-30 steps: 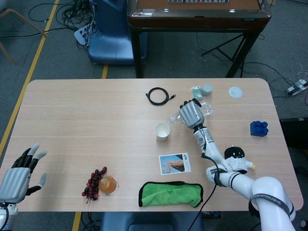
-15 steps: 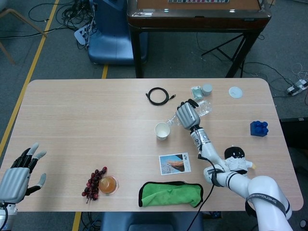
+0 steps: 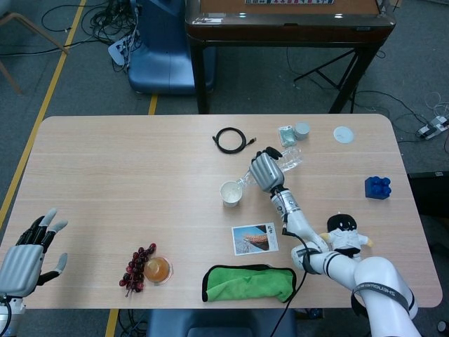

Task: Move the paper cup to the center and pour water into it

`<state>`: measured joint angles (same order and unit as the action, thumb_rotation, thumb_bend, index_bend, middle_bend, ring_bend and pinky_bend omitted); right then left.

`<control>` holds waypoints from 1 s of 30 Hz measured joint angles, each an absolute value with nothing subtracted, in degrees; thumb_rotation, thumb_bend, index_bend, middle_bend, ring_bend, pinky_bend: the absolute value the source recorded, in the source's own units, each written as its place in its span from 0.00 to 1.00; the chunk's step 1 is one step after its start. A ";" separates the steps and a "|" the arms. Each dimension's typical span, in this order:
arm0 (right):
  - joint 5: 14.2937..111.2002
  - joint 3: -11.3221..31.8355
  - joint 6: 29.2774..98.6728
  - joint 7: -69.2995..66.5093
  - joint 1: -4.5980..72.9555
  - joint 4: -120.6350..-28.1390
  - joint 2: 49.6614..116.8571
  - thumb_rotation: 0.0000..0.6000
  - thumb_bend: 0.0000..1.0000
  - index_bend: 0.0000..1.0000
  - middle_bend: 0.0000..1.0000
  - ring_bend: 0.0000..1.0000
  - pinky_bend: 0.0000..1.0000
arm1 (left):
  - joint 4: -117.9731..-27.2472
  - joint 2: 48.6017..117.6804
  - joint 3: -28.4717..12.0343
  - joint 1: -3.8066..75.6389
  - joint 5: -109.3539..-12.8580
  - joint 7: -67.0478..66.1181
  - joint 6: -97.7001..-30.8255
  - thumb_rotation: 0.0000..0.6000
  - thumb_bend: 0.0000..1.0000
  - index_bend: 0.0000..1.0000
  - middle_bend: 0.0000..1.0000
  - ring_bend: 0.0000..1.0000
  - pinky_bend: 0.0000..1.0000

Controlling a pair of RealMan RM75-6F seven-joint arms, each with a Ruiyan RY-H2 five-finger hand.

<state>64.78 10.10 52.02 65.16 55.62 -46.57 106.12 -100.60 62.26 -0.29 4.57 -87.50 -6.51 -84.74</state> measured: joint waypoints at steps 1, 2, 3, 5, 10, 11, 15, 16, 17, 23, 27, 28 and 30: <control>64.78 10.10 52.18 65.41 55.66 -46.65 106.16 1.00 0.14 0.65 0.63 0.56 0.58 | -100.61 62.25 -0.29 4.56 -87.54 -6.48 -84.76 1.00 0.38 0.19 0.00 0.00 0.16; 64.76 10.12 52.34 65.66 55.68 -46.86 106.17 1.00 0.14 0.65 0.63 0.56 0.58 | -100.62 62.24 -0.29 4.56 -87.56 -6.47 -84.77 1.00 0.38 0.19 0.00 0.00 0.17; 64.74 10.12 52.44 65.85 55.68 -47.05 106.13 1.00 0.14 0.65 0.63 0.56 0.58 | -100.64 62.23 -0.29 4.55 -87.59 -6.48 -84.80 1.00 0.38 0.19 0.00 0.00 0.17; 64.71 10.10 52.63 66.39 55.67 -47.51 105.91 1.00 0.14 0.65 0.63 0.56 0.58 | -100.64 62.25 -0.28 4.55 -87.64 -6.54 -84.79 1.00 0.38 0.19 0.00 0.00 0.17; 64.63 10.18 53.25 67.44 55.66 -48.82 105.13 1.00 0.14 0.65 0.63 0.56 0.58 | -100.59 62.35 -0.26 4.60 -87.57 -6.70 -84.60 1.00 0.38 0.19 0.00 0.00 0.17; 64.62 10.19 53.42 67.85 55.68 -49.19 104.90 1.00 0.14 0.65 0.63 0.56 0.58 | -100.58 62.36 -0.26 4.61 -87.59 -6.74 -84.60 1.00 0.38 0.19 0.00 0.00 0.17; 64.60 10.18 54.03 69.44 55.77 -50.69 104.02 1.00 0.14 0.65 0.63 0.56 0.58 | -100.51 62.45 -0.26 4.64 -87.54 -6.85 -84.48 1.00 0.38 0.19 0.00 0.00 0.17; 64.58 10.17 54.18 69.84 55.78 -51.08 103.81 1.00 0.14 0.65 0.63 0.56 0.58 | -100.49 62.47 -0.26 4.65 -87.51 -6.91 -84.44 1.00 0.38 0.19 0.00 0.00 0.17; 64.51 10.16 54.35 70.27 55.78 -51.57 103.55 1.00 0.14 0.65 0.63 0.56 0.58 | -100.48 62.49 -0.26 4.66 -87.49 -6.93 -84.41 1.00 0.38 0.19 0.00 0.00 0.17; 63.94 10.01 54.67 71.63 55.73 -52.79 102.77 1.00 0.14 0.65 0.63 0.56 0.58 | -100.48 62.50 -0.27 4.67 -87.49 -6.94 -84.41 1.00 0.38 0.19 0.00 0.00 0.17; 63.69 9.90 54.75 72.18 55.80 -52.90 102.69 1.00 0.14 0.65 0.63 0.56 0.58 | -100.46 62.49 -0.27 4.69 -87.43 -6.88 -84.31 1.00 0.38 0.19 0.00 0.00 0.17; 63.64 9.88 54.77 72.29 55.83 -52.89 102.70 1.00 0.14 0.65 0.63 0.56 0.58 | -100.46 62.49 -0.27 4.70 -87.43 -6.83 -84.29 1.00 0.38 0.19 0.00 0.00 0.17; 63.50 9.87 54.83 72.46 55.91 -52.86 102.79 1.00 0.14 0.65 0.63 0.56 0.58 | -100.46 62.47 -0.27 4.72 -87.45 -6.82 -84.26 1.00 0.38 0.19 0.00 0.00 0.17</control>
<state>63.50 9.87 54.83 72.46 55.91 -52.86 102.79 -100.46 62.47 -0.27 4.72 -87.45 -6.82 -84.26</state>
